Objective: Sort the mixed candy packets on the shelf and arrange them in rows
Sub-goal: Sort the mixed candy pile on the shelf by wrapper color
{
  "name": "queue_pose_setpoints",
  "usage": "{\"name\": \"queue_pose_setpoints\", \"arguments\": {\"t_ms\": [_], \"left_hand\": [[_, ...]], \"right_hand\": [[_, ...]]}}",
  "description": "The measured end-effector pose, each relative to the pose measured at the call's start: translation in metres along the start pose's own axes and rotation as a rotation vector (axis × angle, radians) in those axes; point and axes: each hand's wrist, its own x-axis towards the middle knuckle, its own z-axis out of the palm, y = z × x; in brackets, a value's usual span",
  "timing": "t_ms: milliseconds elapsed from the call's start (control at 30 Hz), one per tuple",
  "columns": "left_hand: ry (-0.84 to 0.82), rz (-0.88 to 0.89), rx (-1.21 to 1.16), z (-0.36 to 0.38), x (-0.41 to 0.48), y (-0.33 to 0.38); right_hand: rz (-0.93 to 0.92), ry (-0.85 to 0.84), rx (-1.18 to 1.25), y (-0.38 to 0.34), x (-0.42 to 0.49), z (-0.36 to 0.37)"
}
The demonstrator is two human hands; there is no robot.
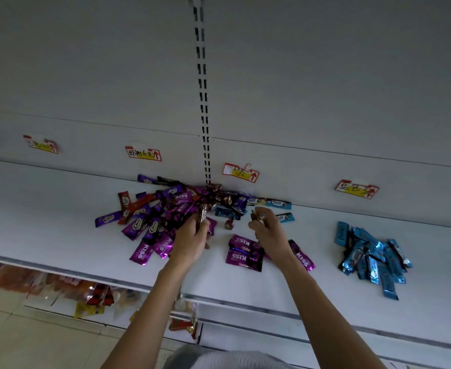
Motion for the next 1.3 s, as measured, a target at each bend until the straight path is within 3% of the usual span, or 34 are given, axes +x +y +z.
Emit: {"name": "queue_pose_setpoints", "arguments": {"t_ms": [167,333,700,933,1300], "left_hand": [[-0.038,0.025,-0.082,-0.003,-0.037,0.019],[-0.103,0.171,-0.083,0.003,-0.072,0.040],[-0.569,0.284,0.059,0.071,-0.112,0.066],[-0.668,0.355,0.148,0.159,-0.140,0.082],[-0.713,0.312,0.081,0.342,-0.221,0.139]], "right_hand": [[-0.131,-0.002,0.016,-0.011,-0.050,-0.020],[-0.188,0.097,0.092,-0.015,-0.103,-0.042],[-0.004,0.539,0.045,0.030,-0.205,-0.090],[0.073,0.797,0.098,0.077,-0.257,-0.156],[0.144,0.908,0.146,0.160,-0.326,-0.332]]}}
